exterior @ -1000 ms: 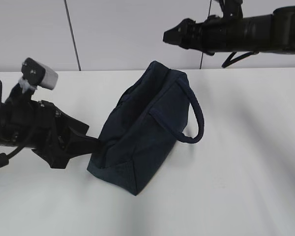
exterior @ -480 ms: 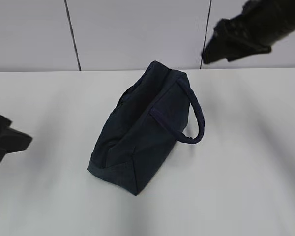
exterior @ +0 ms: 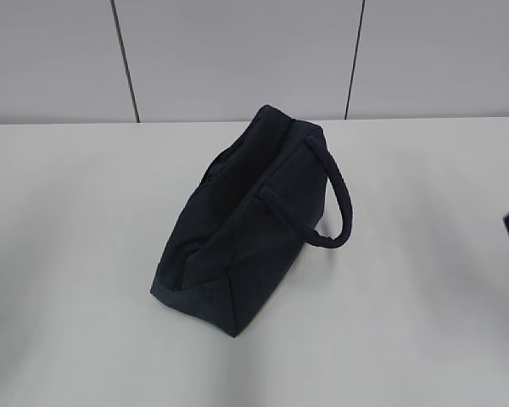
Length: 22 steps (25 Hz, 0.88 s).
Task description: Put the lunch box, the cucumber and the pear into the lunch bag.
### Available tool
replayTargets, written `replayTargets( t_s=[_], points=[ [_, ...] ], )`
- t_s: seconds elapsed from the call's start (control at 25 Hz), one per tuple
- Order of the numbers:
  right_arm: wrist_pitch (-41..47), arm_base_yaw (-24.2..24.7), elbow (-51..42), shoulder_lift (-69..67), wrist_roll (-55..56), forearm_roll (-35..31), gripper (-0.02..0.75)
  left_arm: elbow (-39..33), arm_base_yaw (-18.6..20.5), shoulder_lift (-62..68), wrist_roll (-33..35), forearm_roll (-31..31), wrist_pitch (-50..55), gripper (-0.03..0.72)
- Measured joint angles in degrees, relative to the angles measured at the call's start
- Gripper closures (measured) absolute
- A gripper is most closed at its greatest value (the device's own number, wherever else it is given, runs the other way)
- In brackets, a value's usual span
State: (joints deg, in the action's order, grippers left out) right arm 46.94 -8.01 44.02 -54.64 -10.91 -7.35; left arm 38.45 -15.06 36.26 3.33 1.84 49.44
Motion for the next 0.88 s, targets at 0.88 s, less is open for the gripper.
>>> replayTargets(
  t_s=[0.88],
  points=[
    [18.28, 0.00, -15.71, 51.43, 9.79, 10.49, 0.274, -7.55, 0.00, -32.40, -3.33, -1.43, 15.14, 0.386]
  ],
)
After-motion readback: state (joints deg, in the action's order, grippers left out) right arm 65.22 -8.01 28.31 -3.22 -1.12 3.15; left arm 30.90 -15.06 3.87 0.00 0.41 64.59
